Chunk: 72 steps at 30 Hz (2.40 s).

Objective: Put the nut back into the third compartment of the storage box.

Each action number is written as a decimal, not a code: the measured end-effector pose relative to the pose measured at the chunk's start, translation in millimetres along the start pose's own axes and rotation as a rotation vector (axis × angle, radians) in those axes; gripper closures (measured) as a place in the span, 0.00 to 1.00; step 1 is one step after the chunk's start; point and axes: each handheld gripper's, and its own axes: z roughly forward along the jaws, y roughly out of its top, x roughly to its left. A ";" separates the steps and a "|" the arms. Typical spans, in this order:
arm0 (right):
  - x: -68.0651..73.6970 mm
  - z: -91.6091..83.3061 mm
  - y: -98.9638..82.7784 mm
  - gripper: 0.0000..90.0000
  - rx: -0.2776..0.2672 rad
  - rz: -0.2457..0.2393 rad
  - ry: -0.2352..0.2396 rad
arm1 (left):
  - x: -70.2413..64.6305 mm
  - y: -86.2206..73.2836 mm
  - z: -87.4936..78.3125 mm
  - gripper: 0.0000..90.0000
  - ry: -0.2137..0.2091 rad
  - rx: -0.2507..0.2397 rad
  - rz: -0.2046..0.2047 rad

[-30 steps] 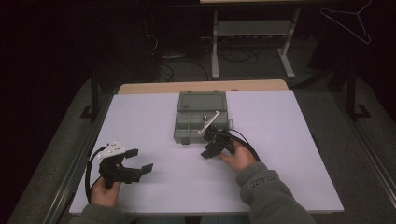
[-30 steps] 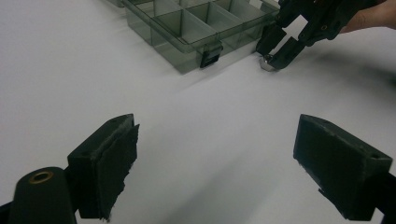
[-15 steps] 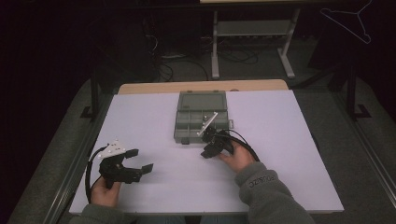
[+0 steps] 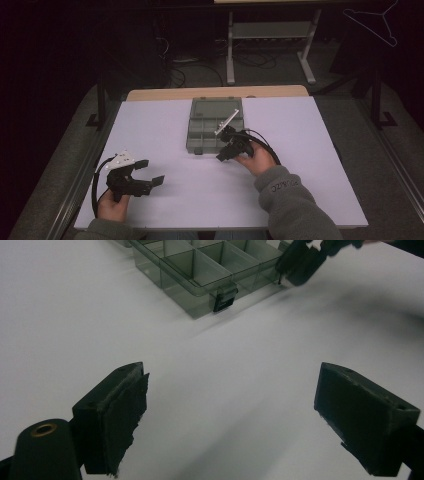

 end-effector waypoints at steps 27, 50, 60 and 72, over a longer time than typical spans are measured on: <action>-86.8 -21.0 52.9 0.77 -0.061 0.216 -0.092 | 1.9 1.7 4.3 0.14 -0.009 0.001 -0.012; -91.0 6.5 52.9 0.66 -0.039 0.228 -0.149 | 2.6 2.5 4.3 0.14 -0.017 -0.005 -0.005; -78.0 -26.2 33.6 0.51 -0.138 0.228 -0.151 | 2.9 0.9 2.2 0.14 -0.010 0.003 0.000; -70.2 -47.3 -1.5 0.36 -0.218 0.266 -0.158 | 3.5 1.1 3.6 0.14 -0.012 0.008 -0.011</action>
